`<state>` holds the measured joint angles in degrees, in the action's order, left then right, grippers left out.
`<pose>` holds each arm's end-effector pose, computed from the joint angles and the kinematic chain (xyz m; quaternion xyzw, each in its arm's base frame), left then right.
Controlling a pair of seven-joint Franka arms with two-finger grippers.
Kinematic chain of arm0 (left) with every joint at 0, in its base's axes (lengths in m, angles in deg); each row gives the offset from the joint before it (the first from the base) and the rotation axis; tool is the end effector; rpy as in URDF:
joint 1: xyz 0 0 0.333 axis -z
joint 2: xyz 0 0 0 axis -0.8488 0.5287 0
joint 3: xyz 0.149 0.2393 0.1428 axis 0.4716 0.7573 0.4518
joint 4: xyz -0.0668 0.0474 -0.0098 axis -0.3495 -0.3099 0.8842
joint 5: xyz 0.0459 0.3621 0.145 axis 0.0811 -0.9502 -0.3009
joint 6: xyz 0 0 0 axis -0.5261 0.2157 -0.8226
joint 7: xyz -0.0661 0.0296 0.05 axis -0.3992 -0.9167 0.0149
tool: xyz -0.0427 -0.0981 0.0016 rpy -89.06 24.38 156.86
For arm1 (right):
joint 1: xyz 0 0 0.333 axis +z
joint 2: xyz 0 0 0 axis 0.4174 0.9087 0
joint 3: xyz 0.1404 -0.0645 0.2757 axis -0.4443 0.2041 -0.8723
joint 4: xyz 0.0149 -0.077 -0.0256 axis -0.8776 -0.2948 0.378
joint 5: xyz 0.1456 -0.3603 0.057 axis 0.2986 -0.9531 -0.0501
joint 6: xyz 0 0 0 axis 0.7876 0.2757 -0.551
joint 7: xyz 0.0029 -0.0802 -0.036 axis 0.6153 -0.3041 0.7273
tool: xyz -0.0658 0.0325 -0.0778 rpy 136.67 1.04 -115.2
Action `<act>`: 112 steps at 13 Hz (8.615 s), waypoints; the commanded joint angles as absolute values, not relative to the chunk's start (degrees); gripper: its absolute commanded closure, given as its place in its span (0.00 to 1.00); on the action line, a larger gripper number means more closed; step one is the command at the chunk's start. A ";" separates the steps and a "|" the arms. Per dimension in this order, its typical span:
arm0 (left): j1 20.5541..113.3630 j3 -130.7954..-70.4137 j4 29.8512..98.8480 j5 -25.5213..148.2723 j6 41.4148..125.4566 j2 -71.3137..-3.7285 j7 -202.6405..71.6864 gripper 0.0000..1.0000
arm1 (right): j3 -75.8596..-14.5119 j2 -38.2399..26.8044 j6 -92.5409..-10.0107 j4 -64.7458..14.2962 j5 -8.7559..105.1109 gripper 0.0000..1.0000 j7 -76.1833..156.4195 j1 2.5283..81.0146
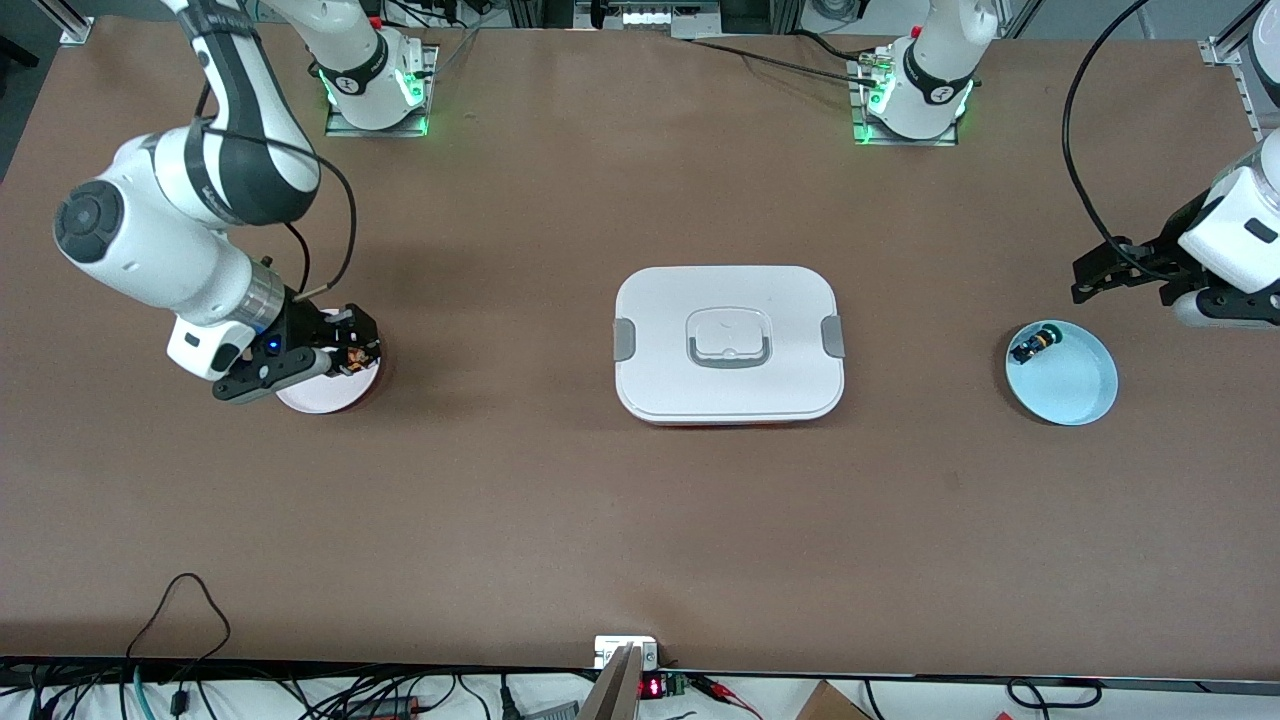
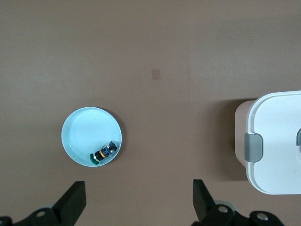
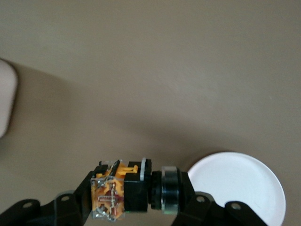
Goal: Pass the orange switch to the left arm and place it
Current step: 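Lift the orange switch with the right gripper toward the white box, then carry the switch above the box while the left gripper reaches toward it, then close the left gripper on the switch and open the right gripper, then carry the switch to the blue bowl while the right gripper withdraws, then lower the switch into the blue bowl and open the left gripper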
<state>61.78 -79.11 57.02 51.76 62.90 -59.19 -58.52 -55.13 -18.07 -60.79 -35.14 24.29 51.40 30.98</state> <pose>0.5830 -0.0045 0.5768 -0.9999 0.0089 -0.0018 0.0073 0.6017 0.1214 0.4097 -0.9786 -0.1724 -0.0481 0.1013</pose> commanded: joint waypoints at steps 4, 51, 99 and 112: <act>61.34 -79.29 56.22 52.82 61.72 -59.36 -58.50 0.00 | -56.52 -22.50 -60.19 -30.63 30.73 0.94 64.84 34.34; 58.60 -104.25 71.78 137.72 71.92 -51.28 -49.89 0.23 | -57.84 -9.23 -58.44 -25.78 117.59 0.95 142.75 53.94; 33.94 -103.64 66.20 27.44 76.43 -41.17 6.94 0.83 | -57.40 -22.15 -29.79 -29.48 54.42 0.00 71.87 28.19; 22.14 -103.46 73.53 18.55 98.81 -29.04 19.37 0.82 | -56.70 -23.56 -26.09 -21.77 5.97 0.00 24.53 26.10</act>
<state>23.92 -102.68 72.92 20.47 97.93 -29.31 18.51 -57.06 -23.42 -26.95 -26.13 7.20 23.72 29.19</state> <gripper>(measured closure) 0.577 0.000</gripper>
